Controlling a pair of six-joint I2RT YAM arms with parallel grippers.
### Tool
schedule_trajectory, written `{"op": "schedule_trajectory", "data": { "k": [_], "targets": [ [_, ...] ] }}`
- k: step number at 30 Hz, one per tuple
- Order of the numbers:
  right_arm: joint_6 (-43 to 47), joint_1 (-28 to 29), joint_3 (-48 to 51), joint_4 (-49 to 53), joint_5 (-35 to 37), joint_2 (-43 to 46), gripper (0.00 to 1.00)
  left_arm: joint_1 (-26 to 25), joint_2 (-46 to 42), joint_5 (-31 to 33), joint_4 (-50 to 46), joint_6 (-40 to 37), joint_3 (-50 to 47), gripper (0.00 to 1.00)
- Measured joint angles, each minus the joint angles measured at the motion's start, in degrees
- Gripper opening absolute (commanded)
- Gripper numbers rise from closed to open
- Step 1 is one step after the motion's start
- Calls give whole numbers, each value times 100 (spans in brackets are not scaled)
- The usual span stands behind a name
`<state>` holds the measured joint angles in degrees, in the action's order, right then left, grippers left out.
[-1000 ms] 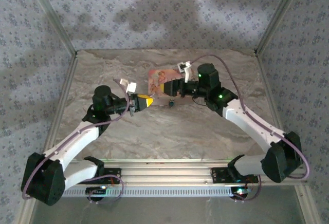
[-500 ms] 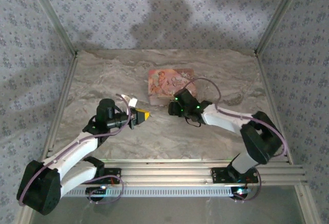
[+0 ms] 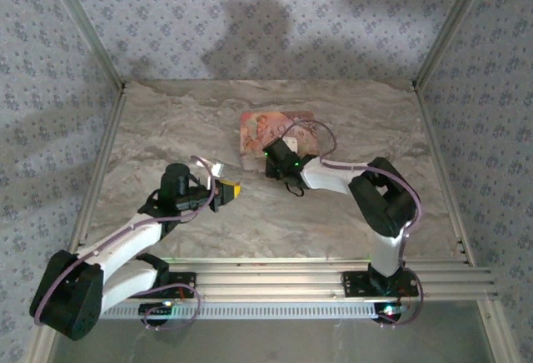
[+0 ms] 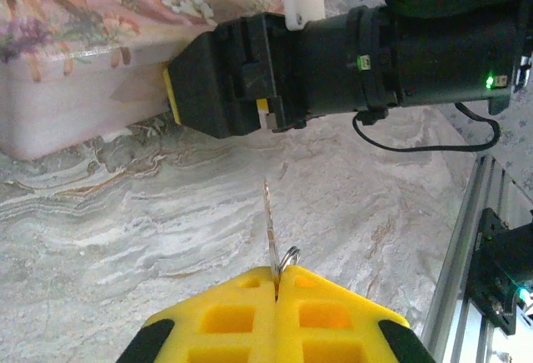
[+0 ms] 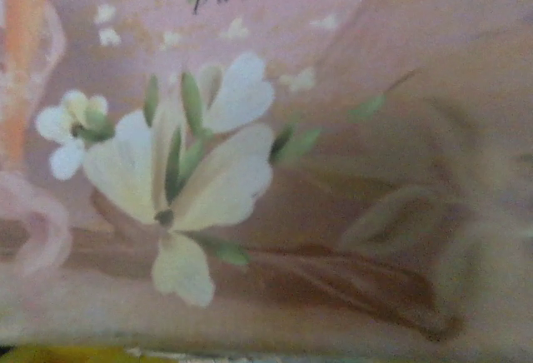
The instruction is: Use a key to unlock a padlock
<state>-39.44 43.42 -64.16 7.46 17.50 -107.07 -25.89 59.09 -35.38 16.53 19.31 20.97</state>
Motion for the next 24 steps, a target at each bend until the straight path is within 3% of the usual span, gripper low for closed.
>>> {"op": "schedule_trajectory", "data": {
  "k": [6, 12, 17, 20, 24],
  "targets": [
    [26, 2, -323, 157, 92, -273, 44, 0, 28, 15, 42, -55, -79, 0],
    [109, 0, -610, 273, 118, -439, 19, 0, 28, 11, 127, -107, -157, 0],
    [179, -33, -662, 402, 98, -435, 6, 0, 28, 17, 210, -107, -247, 0],
    [282, -79, -664, 435, -74, -411, 0, 0, 39, 31, 214, -129, -247, 0],
    [437, -210, -664, 518, -691, -297, 0, 0, 203, -39, 306, -192, -247, 0]
  ]
}}
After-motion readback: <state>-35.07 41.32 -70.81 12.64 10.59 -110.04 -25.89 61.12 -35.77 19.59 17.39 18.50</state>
